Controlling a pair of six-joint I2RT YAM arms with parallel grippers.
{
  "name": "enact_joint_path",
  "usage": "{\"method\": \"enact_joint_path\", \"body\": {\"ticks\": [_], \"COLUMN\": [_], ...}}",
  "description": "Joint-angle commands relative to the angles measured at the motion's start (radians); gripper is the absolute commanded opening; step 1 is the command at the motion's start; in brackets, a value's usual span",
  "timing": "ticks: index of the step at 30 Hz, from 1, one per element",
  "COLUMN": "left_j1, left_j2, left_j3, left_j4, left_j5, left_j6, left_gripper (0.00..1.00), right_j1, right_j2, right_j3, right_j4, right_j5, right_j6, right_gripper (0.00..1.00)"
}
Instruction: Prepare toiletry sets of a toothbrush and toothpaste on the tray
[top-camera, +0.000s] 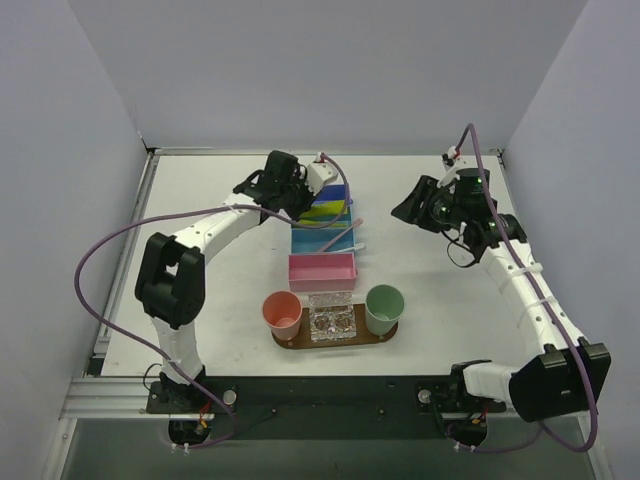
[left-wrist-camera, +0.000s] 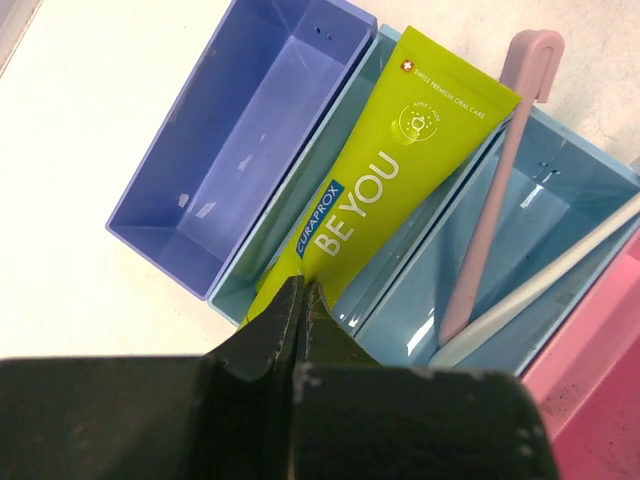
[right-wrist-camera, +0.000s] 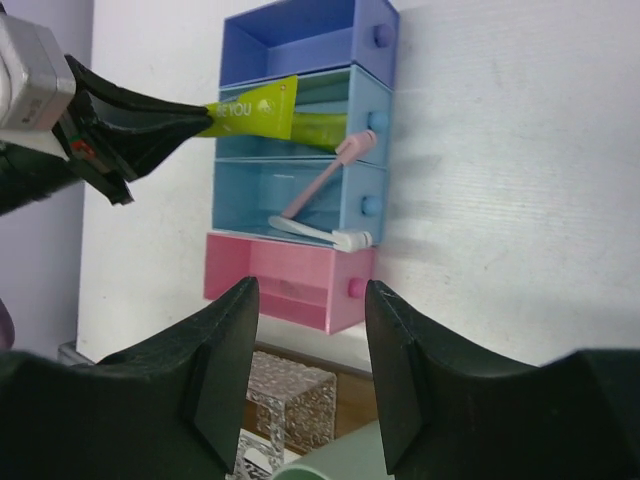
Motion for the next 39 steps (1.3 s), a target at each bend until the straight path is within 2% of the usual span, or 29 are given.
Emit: {"method": "enact_joint_path", "body": {"ticks": [1,6,13,29,39], "left_j1": [0.003,0.001,-0.006,-0.045,-0.045], "left_j2": [-0.126,-0.212,-0.283,-0.33,-0.327], "left_j3": [-0.066,-0.201,-0.286,-0.333,-0.336], "left_j4": [0.188,0.304,0.414,0.457,0.466], "left_j5": [0.033,0.059,0.089,0.129,0.177], "left_j6": [-0.085,-0.156,-0.183,-0.182,-0.189], "left_gripper": [0.0,0.0,0.0,0.0,0.0], "right_j1": [0.002,0.042,0.102,0.131,0.126], "right_j2": [0.084,0.207,0.319,0.414,0.428], "right_j3": [0.07,0.15,0.206,0.23,0.233], "right_j4": [0.124,0.122,0.17,0.225,0.248], "right_j5": [-0.123,-0.155,-0.211,-0.224,-0.247], "right_j6": [0.072,0.079,0.131,0.155,0.169], "right_gripper": [0.42,0.42,0.43,0.4,0.26]}}
